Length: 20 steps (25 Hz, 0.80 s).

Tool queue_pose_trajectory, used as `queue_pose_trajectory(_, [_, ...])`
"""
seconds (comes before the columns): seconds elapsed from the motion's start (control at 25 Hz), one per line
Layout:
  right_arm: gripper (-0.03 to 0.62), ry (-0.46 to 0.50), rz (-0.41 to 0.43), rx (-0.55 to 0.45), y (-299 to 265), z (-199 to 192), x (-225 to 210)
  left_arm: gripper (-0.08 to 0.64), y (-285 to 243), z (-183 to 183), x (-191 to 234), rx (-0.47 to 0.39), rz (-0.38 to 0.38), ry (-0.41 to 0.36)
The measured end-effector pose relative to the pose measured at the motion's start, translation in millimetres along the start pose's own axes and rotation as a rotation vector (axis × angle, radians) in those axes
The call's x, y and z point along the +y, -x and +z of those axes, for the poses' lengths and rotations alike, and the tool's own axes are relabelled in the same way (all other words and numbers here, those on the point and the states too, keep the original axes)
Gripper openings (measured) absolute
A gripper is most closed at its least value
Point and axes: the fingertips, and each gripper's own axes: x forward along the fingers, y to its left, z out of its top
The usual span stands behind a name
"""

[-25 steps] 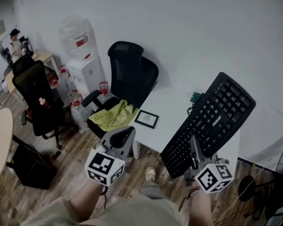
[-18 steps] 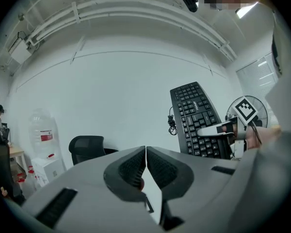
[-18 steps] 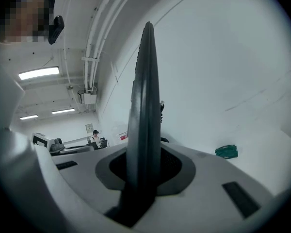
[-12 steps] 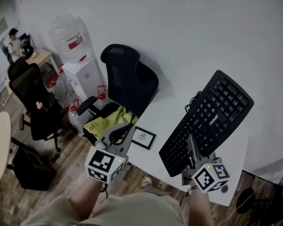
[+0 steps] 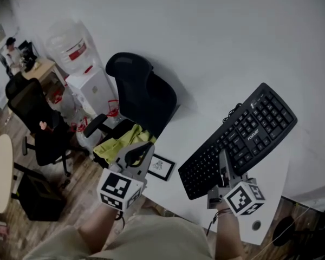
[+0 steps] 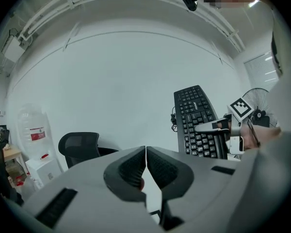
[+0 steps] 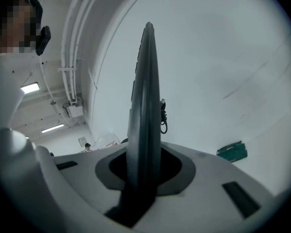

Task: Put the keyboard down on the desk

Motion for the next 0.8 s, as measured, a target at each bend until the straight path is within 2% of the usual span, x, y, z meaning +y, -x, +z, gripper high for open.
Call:
queue_pose_trajectory(0.12, [0.101,-0.009,-0.032,-0.009,-2.6,1.0,-6.4,0.026,-4.8,-0.9,3.9,0.009,0.000,-0.002])
queue_pose_trajectory(0.32, [0.101,-0.031,-0.088,-0.018,-10.0,-2.4,-11.8,0.026,-16.0,-6.4,7.6,0.016,-0.046,0.001])
queue_pose_trajectory(0.56, [0.101,-0.288,-0.168,-0.095,-34.3,-21.2,-34.6,0.026,-32.9,-22.1,22.4,0.057,-0.088,0.012])
queue_pose_trajectory(0.8, [0.101,-0.457,-0.304,-0.109,-77.8,-63.7,-70.6,0.026,-55.6,-50.2,50.1,0.115,-0.122,0.039])
